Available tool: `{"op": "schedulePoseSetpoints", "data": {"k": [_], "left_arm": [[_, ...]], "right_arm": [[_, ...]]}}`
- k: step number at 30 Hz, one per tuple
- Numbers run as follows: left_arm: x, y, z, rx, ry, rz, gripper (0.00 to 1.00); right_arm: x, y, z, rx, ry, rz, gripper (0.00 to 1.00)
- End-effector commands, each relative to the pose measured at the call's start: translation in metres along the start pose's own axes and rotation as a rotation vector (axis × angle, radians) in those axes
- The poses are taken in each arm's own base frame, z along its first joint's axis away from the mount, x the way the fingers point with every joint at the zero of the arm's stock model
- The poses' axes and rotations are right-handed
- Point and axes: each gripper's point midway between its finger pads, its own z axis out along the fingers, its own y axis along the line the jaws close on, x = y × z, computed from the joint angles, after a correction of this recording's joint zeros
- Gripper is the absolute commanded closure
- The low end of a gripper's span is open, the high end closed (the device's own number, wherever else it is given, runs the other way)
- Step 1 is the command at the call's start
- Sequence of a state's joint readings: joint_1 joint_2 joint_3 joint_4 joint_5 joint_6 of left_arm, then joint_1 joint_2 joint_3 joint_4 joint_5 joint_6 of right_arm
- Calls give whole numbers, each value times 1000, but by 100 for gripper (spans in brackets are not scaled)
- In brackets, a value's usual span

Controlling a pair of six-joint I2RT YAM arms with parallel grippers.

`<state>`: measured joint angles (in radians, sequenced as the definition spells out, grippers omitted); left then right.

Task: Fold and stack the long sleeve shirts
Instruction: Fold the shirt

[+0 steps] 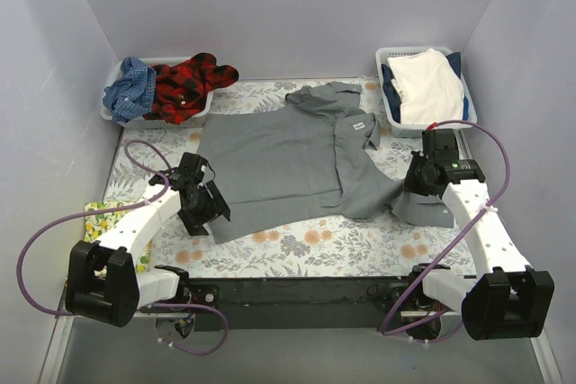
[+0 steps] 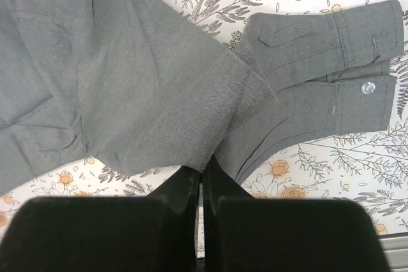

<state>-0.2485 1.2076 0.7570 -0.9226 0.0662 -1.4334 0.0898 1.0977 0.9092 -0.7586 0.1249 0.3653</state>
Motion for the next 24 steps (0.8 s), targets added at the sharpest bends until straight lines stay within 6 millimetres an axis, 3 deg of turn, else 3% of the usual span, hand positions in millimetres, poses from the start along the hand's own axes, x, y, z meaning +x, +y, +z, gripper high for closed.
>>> {"op": "schedulePoseSetpoints", "data": {"k": [1,3,14,17,22,24], "left_arm": [[14,0,8,11,30,-47,36],[22,3,15,-7,56,-43,41],[18,8,30,-87,54,-74,55],[19,11,34,-109,63,-86,63],[27,16,40,-147,94,-96,63],[33,19,40,-161,109,-92,57]], "right_arm": [[-28,14,-11,-48,-81,14,99],[-31,14,-12,-49,-87,14,99],[-41,21,-16,-70,-102,17,99],[-43,21,-18,-70,-106,14,99],[-50,21,-20,-60,-122,8,99],[-55,22,-23,-61,-136,8,99]]}}
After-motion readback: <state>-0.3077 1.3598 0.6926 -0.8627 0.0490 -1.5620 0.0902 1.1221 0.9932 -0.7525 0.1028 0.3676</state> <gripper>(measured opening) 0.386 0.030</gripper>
